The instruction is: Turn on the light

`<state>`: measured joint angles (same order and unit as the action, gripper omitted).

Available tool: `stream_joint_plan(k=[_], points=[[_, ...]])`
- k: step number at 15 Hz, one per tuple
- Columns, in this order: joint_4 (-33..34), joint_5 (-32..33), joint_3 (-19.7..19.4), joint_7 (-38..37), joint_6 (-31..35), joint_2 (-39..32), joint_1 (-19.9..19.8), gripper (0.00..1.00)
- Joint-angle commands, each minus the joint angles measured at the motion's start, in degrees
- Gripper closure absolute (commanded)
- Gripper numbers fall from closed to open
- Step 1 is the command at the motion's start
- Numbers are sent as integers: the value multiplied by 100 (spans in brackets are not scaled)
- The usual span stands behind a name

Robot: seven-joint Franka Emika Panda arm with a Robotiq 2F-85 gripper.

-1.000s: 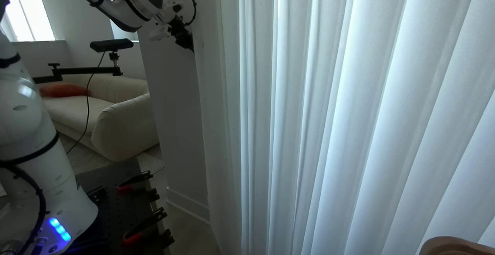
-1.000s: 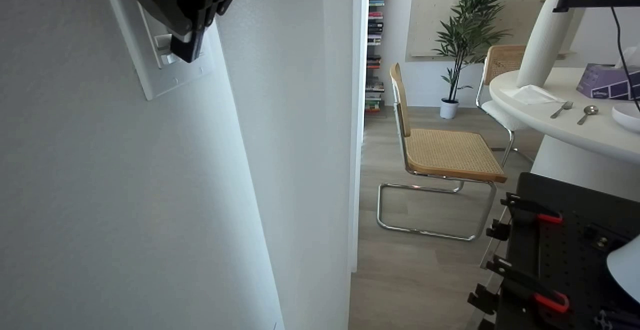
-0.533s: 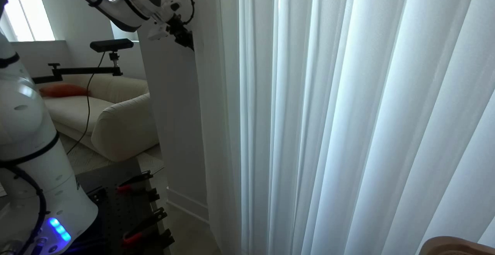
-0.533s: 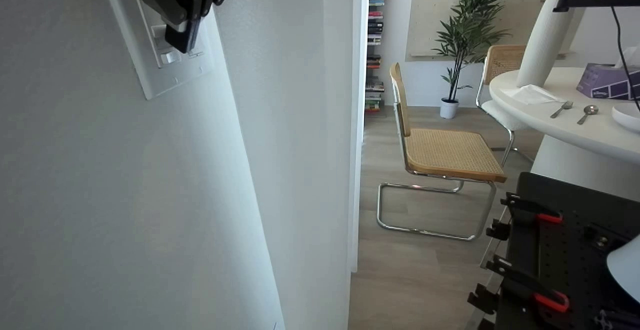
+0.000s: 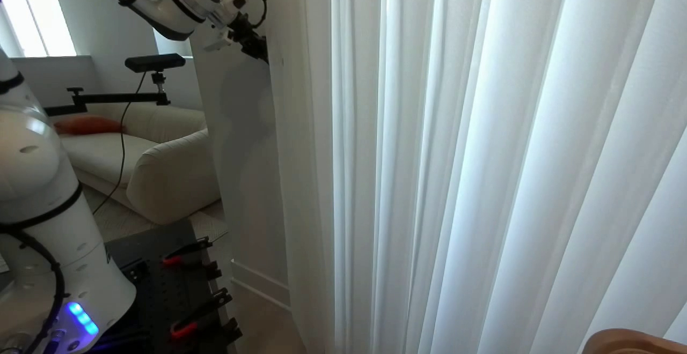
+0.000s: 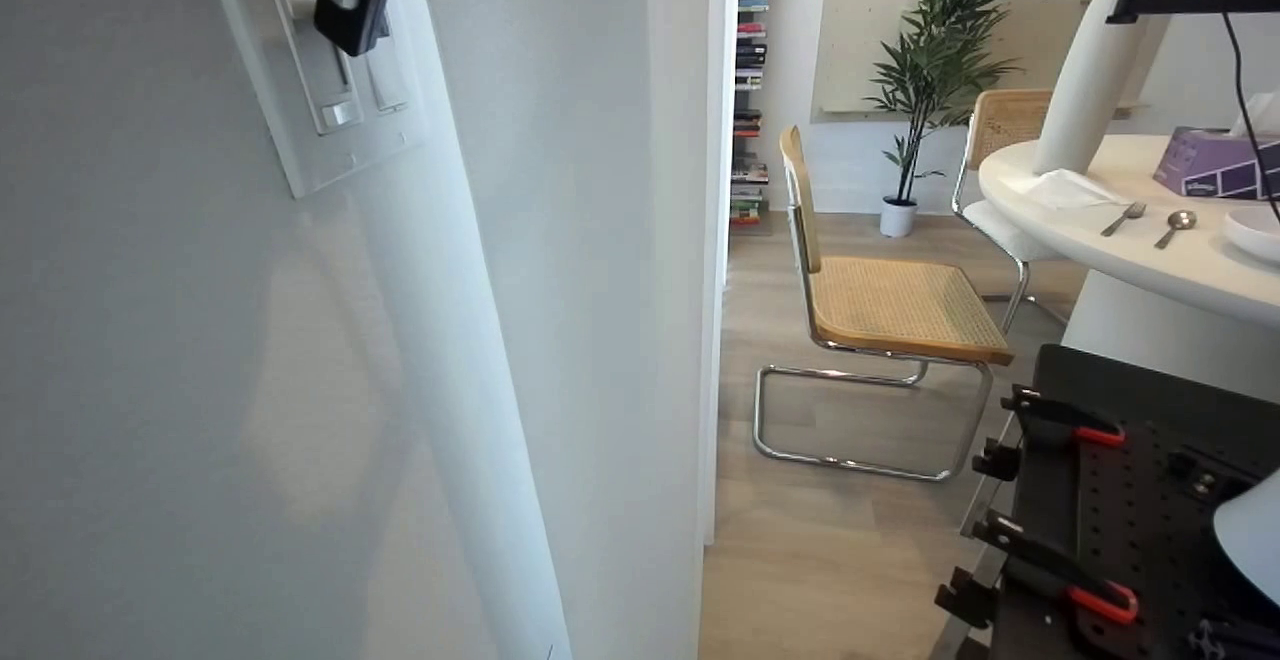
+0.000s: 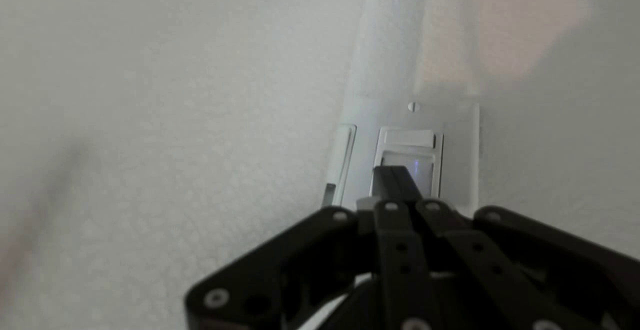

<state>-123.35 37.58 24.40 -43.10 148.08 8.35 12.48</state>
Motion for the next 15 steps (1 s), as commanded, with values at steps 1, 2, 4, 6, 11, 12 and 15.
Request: stream_joint_plan(k=[1, 2, 4, 6, 11, 12, 15], points=[[118, 204, -49, -169, 305, 76, 6, 100], [158, -161, -90, 107, 176, 11, 83, 100], [277, -887, -149, 601, -146, -118, 196, 100], [489, -1896, -175, 1278, -559, -195, 306, 74], [1433, -3200, -276, 2300, -2442, -195, 356, 42], [1605, -3235, -311, 2346, -2817, -191, 325, 35], [2047, -3405, -563, 2626, -3889, -195, 219, 12]])
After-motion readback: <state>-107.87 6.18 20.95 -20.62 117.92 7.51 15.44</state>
